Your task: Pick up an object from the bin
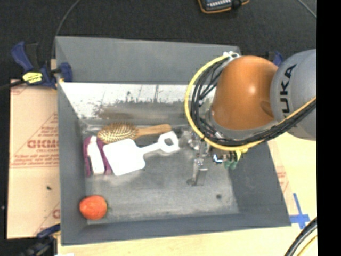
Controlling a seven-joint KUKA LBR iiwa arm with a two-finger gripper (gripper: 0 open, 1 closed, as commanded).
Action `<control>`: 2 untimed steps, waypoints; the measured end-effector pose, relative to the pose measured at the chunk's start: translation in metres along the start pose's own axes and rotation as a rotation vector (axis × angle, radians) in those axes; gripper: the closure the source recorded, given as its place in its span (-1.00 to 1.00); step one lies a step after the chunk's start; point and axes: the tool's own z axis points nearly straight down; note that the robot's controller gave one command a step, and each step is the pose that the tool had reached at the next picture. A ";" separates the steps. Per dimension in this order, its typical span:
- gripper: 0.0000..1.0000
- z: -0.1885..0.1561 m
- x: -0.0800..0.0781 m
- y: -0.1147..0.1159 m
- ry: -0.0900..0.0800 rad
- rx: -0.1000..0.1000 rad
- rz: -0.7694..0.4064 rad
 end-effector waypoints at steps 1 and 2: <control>-1.00 0.135 -0.083 0.029 -0.009 0.001 -0.158; -1.00 0.071 -0.087 0.047 -0.017 0.003 -0.199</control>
Offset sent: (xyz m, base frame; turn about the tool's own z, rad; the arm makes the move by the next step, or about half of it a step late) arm 0.0838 0.0486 -0.0745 -0.2030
